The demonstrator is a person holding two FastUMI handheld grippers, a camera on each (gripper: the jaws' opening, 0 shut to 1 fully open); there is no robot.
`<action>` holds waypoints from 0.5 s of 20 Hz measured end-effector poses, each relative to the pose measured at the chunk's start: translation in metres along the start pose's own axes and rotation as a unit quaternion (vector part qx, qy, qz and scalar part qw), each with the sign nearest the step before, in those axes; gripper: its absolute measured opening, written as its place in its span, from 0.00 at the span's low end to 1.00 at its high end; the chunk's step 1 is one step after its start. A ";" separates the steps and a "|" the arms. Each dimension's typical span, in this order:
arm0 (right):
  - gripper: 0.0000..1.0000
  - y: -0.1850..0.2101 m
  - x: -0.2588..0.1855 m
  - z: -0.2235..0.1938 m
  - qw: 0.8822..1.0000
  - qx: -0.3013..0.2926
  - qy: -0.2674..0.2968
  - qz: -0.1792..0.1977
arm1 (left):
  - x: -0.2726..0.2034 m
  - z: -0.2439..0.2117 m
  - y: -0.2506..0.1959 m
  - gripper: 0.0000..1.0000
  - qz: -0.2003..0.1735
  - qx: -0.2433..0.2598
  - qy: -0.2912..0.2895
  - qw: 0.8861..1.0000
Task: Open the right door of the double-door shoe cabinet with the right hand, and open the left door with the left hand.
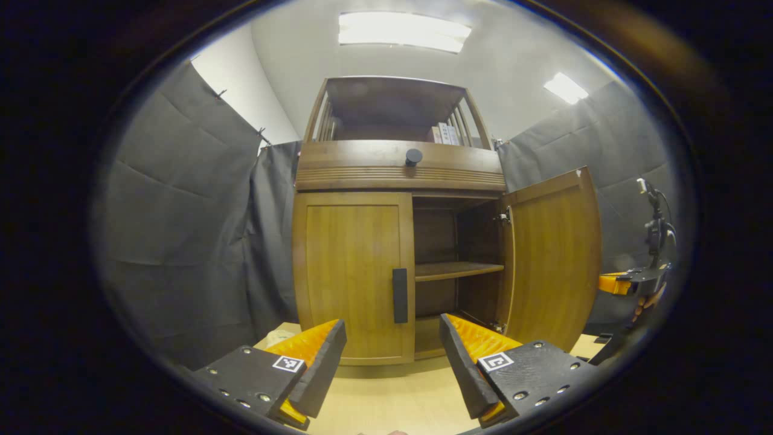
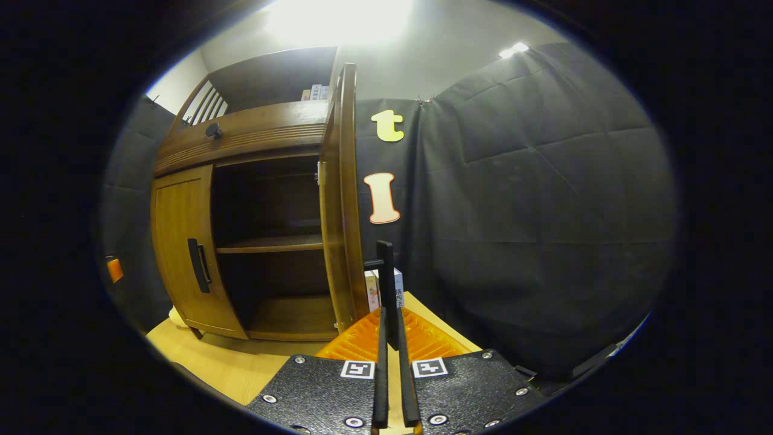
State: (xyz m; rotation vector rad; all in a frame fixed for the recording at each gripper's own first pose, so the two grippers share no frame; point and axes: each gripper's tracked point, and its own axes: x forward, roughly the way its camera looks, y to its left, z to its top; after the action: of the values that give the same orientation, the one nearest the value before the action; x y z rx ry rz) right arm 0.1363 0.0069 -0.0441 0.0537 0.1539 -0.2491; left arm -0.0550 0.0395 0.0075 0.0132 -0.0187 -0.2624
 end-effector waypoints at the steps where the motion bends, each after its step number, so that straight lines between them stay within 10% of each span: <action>1: 0.09 0.006 -0.001 0.004 1.000 0.003 0.000 0.007 | 0.002 0.000 -0.001 0.88 -0.004 0.002 0.001 1.000; 6: 0.01 -0.001 -0.007 0.015 0.999 -0.024 -0.025 0.001 | 0.016 0.006 0.001 0.88 -0.013 0.019 -0.009 1.000; 10: 0.33 -0.004 -0.023 0.020 0.999 -0.025 -0.033 0.006 | 0.029 0.006 0.000 0.94 -0.017 0.019 -0.011 1.000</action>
State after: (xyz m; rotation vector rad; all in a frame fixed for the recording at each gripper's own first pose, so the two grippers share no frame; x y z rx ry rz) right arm 0.1158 0.0075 -0.0207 -0.0029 0.0950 -0.2341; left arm -0.0268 0.0315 0.0143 0.0485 -0.0462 -0.2962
